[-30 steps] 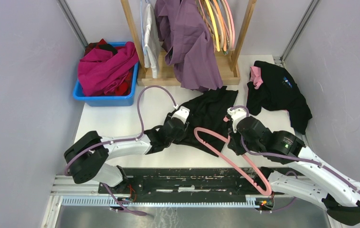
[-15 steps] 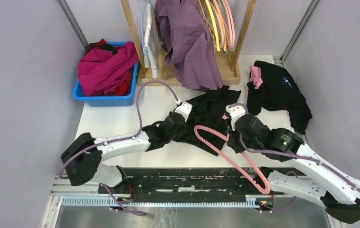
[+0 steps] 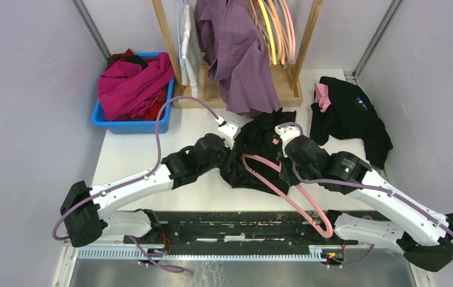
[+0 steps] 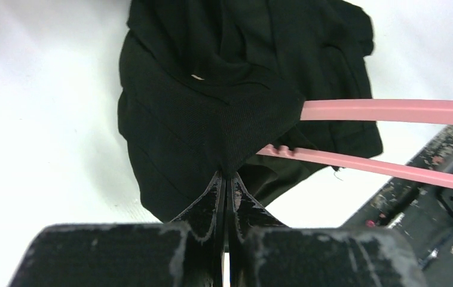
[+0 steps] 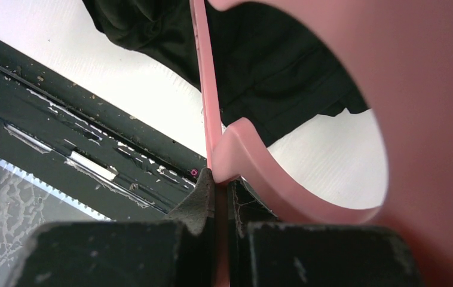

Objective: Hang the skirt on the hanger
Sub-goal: Hang the skirt on the hanger.

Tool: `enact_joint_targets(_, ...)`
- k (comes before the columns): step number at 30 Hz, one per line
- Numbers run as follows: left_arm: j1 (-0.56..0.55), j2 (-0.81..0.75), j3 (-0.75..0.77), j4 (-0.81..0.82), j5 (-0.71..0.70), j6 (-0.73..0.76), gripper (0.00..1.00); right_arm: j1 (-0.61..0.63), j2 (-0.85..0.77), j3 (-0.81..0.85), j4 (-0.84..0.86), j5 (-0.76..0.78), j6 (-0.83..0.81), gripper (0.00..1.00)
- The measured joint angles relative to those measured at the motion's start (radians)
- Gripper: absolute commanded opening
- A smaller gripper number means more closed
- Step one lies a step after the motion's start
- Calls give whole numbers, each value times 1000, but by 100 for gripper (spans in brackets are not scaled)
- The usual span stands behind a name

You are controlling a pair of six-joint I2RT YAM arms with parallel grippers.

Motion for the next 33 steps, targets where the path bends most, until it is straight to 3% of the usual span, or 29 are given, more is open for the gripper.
enact_joint_targets(9, 0, -37, 74, -46, 224, -80, 6, 40, 12, 1, 14, 50, 8, 1)
enact_joint_targets(19, -4, -42, 252, -12, 478, -175, 7, 59, -71, -83, 190, 86, -24, 1)
enact_joint_targets(33, -74, -47, 351, 8, 618, -263, 11, 61, -287, -287, 503, 60, -154, 1)
